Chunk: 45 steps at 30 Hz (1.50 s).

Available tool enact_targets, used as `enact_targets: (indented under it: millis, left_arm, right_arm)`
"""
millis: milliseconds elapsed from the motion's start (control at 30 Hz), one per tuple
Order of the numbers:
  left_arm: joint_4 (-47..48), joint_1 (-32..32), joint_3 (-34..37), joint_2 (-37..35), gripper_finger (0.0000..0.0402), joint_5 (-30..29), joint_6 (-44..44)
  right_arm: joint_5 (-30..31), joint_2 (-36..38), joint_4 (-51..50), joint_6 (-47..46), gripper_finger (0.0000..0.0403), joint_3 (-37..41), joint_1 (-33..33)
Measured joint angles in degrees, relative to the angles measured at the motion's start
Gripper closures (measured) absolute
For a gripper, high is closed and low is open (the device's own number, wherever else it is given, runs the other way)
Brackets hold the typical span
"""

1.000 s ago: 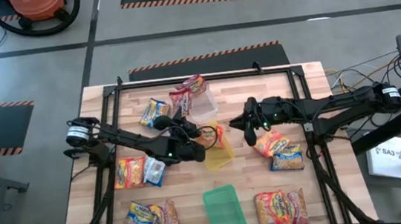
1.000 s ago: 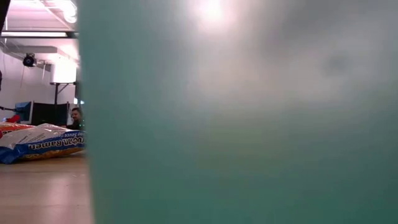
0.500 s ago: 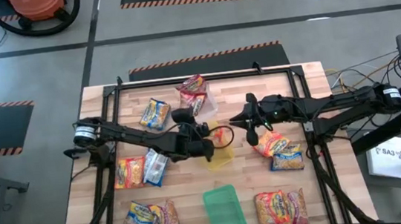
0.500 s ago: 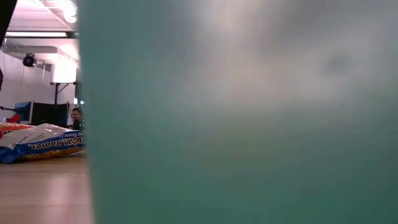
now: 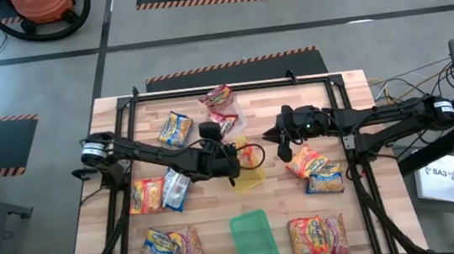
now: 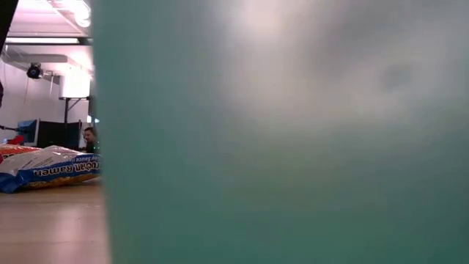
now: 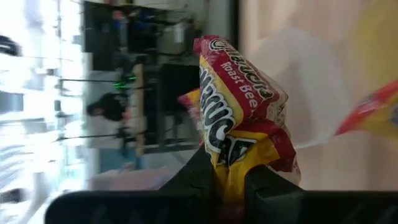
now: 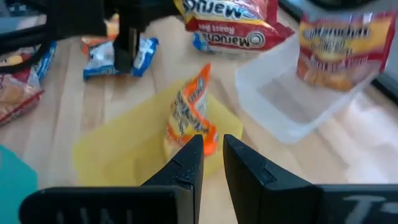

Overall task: Sort Maruchan noodles
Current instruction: Put the red noodle pack into the transparent bin

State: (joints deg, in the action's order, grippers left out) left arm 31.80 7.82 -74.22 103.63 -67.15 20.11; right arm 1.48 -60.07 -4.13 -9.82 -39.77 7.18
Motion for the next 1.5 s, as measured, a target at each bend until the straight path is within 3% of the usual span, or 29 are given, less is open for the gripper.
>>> enact_targets:
  millis: [133, 333, 467, 733, 1033, 1367, 1500]
  left_arm:
    - [0.0, -1.4, -1.1, -0.3, 0.0396, 4.3, -4.0]
    - [-0.4, -3.1, -3.9, -0.3, 0.0396, 4.4, -8.1]
    - [-1.3, -3.8, -6.2, -0.3, 0.0396, 4.1, -10.2]
    - [-4.5, -3.8, -7.1, 0.0, 0.0396, 3.3, -10.3]
    - [-8.9, -3.8, -4.1, 0.4, 0.0396, 3.2, -10.9]
    - [-12.6, -4.1, -3.7, 0.4, 0.0396, 3.1, -11.9]
    - [-15.7, -4.1, -3.7, 0.4, 0.0396, -2.8, -12.3]
  right_arm:
    - [-0.2, 0.0, -3.4, -0.2, 0.0351, 0.0, 0.0]
    - [-1.1, 0.0, -5.5, -1.2, 0.0351, 0.0, 0.2]
    - [-2.6, 0.0, -5.5, -6.9, 0.0349, 0.0, 2.8]
    - [-18.2, -2.0, -4.1, -20.4, 0.0303, 0.0, 14.9]
    - [-29.6, -8.5, 8.0, -31.4, 0.0238, 0.0, 19.5]
    - [-30.0, -13.2, 7.5, -30.6, 0.0182, -9.9, 21.0]
    - [-29.1, -15.5, 7.4, -34.8, 0.0175, -13.1, 21.7]
